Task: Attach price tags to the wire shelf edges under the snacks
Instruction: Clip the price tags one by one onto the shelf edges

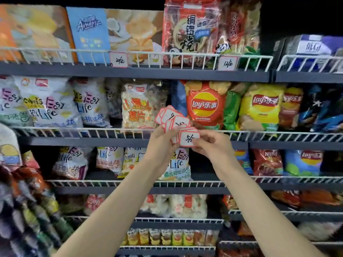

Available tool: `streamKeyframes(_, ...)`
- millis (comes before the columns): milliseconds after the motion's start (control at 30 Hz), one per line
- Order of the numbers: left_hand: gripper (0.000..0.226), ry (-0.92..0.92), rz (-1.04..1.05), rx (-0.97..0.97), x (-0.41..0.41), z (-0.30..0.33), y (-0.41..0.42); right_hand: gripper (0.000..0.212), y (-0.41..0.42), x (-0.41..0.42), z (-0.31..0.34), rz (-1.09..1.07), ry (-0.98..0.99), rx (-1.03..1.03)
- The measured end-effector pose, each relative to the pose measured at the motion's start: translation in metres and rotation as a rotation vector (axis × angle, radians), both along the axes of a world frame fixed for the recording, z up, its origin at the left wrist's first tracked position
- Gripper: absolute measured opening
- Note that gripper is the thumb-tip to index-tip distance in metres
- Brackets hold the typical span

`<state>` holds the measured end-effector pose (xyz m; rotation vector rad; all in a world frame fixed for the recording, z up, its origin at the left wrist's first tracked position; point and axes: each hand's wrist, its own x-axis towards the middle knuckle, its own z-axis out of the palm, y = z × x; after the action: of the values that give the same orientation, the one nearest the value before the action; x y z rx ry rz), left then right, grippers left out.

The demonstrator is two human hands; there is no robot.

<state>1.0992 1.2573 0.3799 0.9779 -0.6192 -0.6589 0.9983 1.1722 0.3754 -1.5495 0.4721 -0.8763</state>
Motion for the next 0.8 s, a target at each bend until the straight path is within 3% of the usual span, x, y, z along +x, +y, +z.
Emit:
streamKeyframes(333, 0.023, -0.212, 0.047, 0.016, -0.007, -0.002, -0.006, 0.020, -0.002, -0.002, 0.000, -0.074, -0.007, 0.022)
streamKeyframes(533, 0.016, -0.398, 0.264, 0.066, -0.018, -0.005, -0.025, 0.022, -0.005, -0.012, 0.002, -0.077, -0.016, 0.084)
streamKeyframes(633, 0.013, -0.379, 0.328, 0.083, -0.023, -0.003, -0.033, 0.020, -0.011, -0.020, 0.006, -0.070, -0.024, 0.114)
streamKeyframes(800, 0.013, -0.229, 0.255, 0.046, -0.021, 0.000, -0.037, 0.019, -0.015, -0.027, 0.012, -0.062, -0.004, 0.093)
